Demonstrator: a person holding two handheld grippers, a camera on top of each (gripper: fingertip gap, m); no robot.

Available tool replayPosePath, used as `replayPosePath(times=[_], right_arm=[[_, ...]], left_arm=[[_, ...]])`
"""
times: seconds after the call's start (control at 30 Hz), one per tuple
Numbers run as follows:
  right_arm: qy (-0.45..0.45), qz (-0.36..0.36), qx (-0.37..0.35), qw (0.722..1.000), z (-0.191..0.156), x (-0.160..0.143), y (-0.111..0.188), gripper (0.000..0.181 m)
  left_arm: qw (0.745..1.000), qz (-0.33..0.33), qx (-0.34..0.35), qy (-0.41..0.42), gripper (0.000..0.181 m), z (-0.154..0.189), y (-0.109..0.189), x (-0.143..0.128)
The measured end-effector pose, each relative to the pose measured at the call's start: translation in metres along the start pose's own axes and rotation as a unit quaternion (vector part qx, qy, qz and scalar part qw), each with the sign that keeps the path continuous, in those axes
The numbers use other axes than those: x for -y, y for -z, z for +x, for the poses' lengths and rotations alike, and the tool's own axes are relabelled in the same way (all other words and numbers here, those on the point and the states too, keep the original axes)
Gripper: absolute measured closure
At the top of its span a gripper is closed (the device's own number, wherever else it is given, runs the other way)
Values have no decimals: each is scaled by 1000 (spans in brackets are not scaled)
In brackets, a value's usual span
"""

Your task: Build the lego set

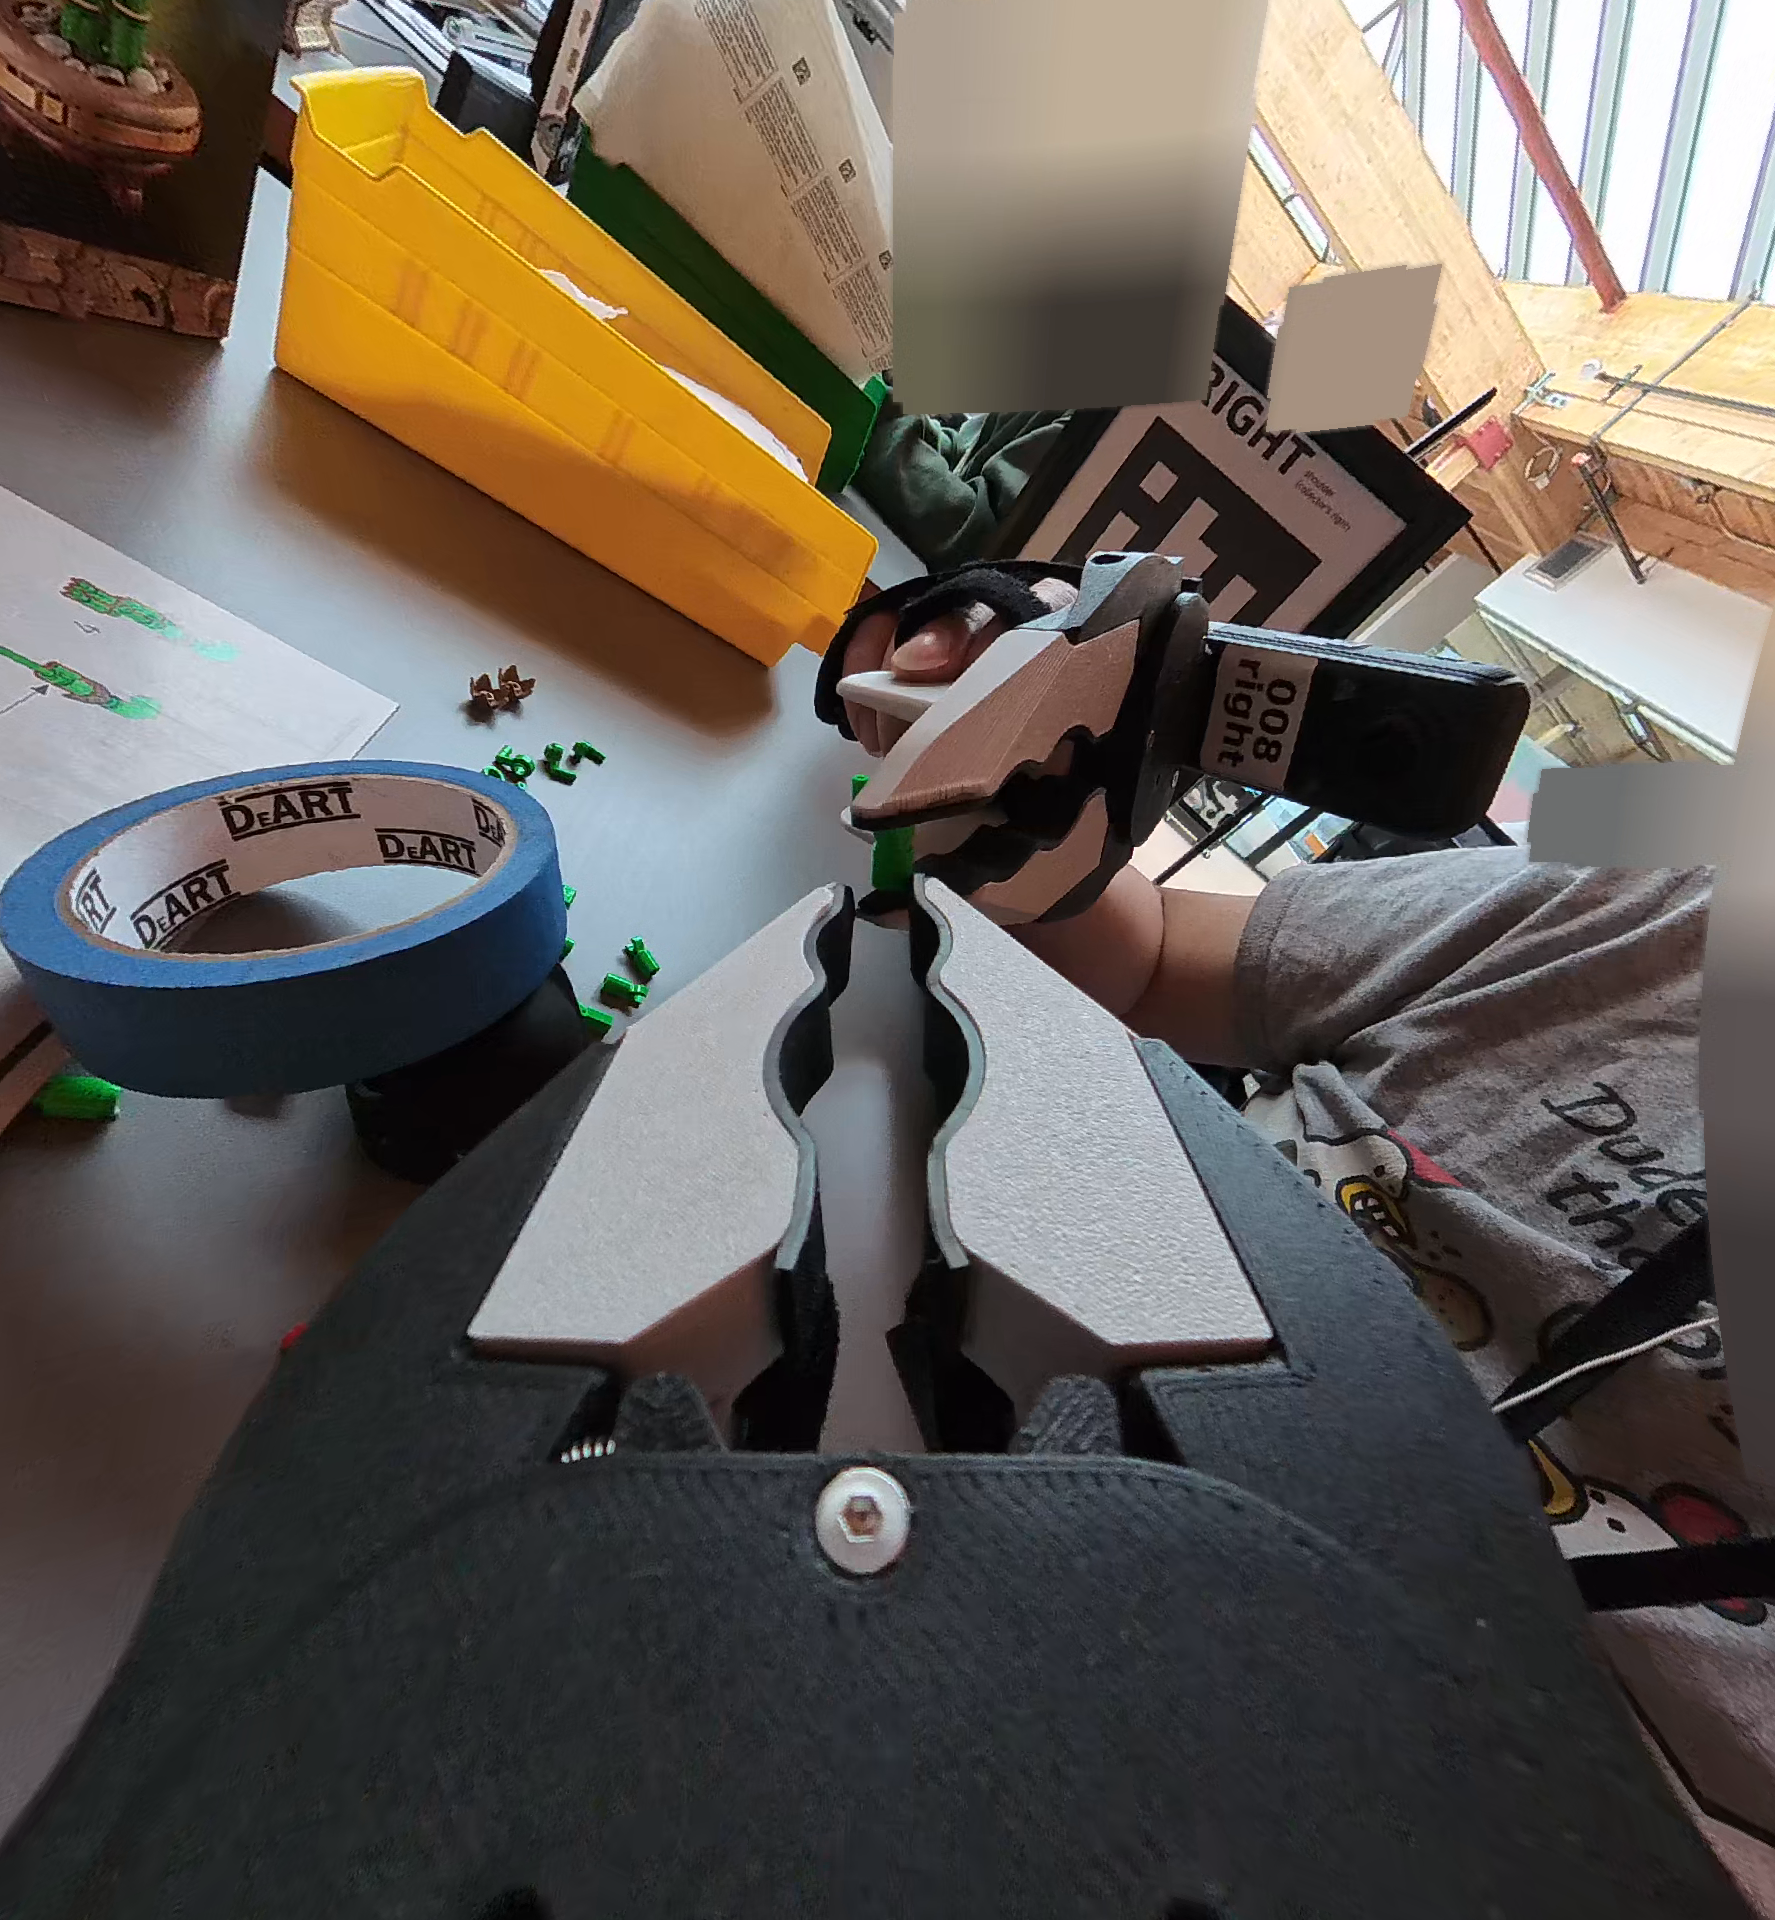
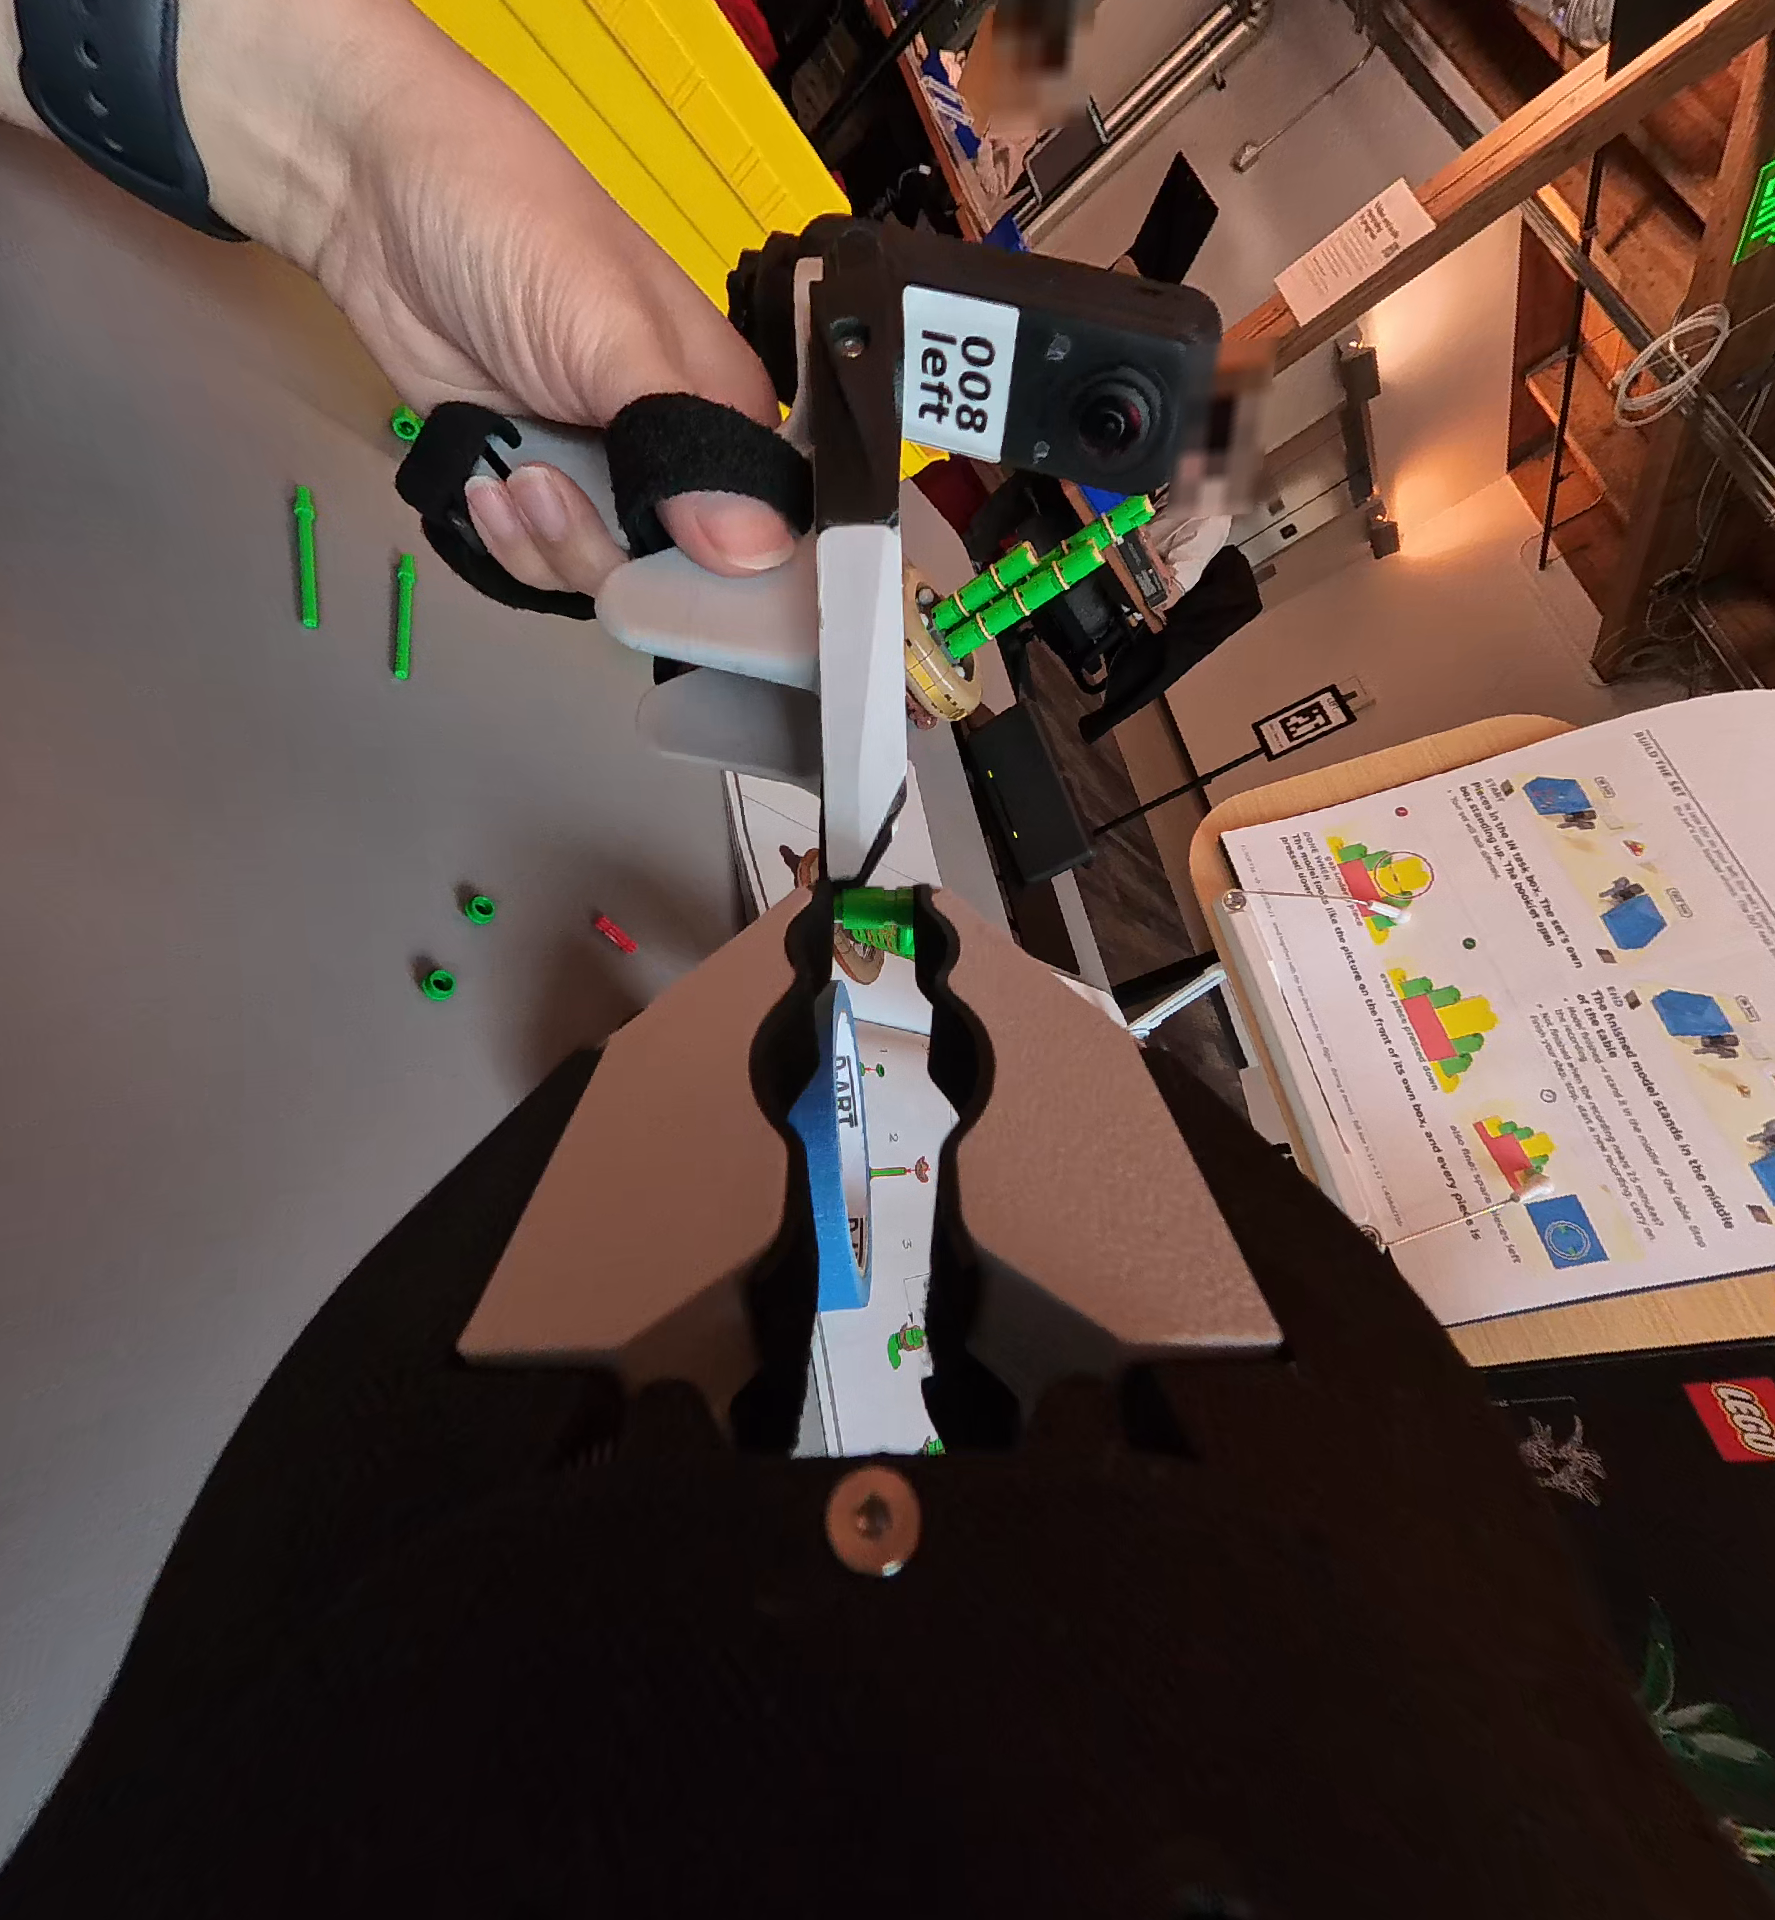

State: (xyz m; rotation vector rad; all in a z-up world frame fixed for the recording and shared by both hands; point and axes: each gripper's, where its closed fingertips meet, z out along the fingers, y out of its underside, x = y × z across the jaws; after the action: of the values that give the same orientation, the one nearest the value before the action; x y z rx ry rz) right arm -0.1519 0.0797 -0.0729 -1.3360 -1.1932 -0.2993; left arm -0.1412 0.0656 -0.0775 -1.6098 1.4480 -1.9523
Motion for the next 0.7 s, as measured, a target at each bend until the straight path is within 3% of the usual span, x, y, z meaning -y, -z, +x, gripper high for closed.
replayPosePath(times=[0.23, 0.7], right_arm=[[1, 2, 8, 1000, -3, 1, -1, 169], [33, -4, 4, 999, -7, 2, -2, 169]], left_arm=[[1000, -6, -7, -10, 169, 4, -6, -3], [999, -20, 28, -40, 176, -1, -8, -6]])
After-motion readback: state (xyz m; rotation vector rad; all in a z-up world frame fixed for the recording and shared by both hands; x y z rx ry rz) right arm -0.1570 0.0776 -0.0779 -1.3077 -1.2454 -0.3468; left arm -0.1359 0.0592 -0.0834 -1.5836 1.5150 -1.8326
